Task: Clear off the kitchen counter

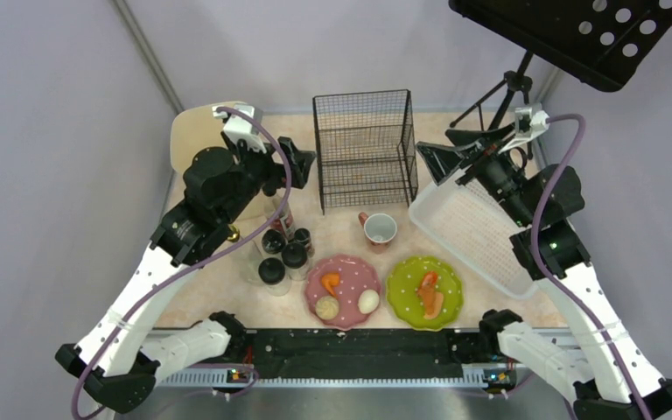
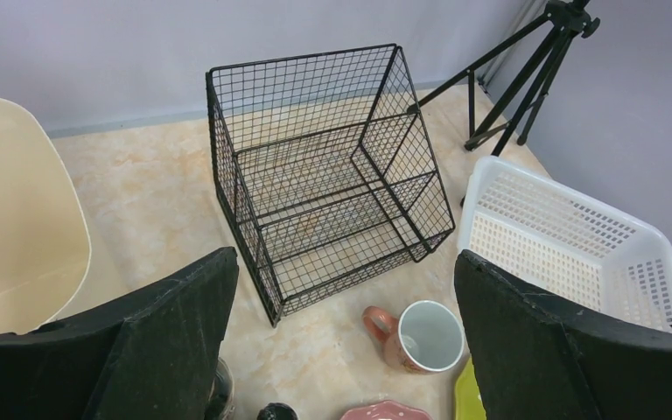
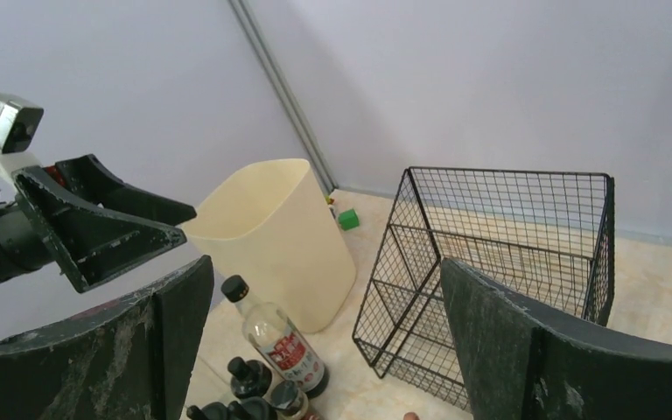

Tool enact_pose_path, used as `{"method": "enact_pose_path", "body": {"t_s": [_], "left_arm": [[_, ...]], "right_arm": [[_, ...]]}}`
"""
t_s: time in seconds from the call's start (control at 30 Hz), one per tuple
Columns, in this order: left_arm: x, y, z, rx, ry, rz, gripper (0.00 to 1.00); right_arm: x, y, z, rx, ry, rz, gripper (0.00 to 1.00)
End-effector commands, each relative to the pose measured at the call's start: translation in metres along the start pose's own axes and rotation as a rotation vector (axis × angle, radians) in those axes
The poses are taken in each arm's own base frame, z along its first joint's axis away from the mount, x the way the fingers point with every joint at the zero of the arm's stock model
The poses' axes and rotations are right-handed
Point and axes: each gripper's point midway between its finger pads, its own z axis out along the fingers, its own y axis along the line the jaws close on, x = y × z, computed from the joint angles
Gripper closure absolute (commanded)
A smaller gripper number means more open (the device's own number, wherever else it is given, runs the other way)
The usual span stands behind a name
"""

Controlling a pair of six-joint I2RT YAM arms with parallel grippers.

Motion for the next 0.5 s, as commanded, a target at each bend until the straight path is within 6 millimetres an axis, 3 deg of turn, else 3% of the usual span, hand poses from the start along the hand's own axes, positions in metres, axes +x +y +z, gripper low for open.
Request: {"method": "enact_pose_path", "body": {"t_s": [0.0,0.2,0.27,0.33,0.47], "left_arm": [[-0.029,-0.003,-0.015,0.006,-0.079,-0.021,0.03],[-0.029,0.000,-0.018,-0.012,-0.080,-0.029,0.02],[-0.029,0.005,-0.020,-0.036,-0.085,-0.029,0.01],[-0.031,0.010,-0.024,-0.060,-0.094,-0.030,0.01],[-0.034,0.029,-0.039,-0.162,-0.110,-0.054,0.01]], "right_arm": [[-0.014,0.014,-0.009,-0.053,-0.071,-0.006,0.01],[0.007,0.037,-0.004,-0.208,0.032,0.012,0.01],[0.026,0.046,0.004,-0.274,0.146,0.093,0.01],[0.044,0.041,0.015,-0.256,0.238,0.168,0.01],[0.079,0.049,0.025,-0.291,0.283,0.133,0.01]]}}
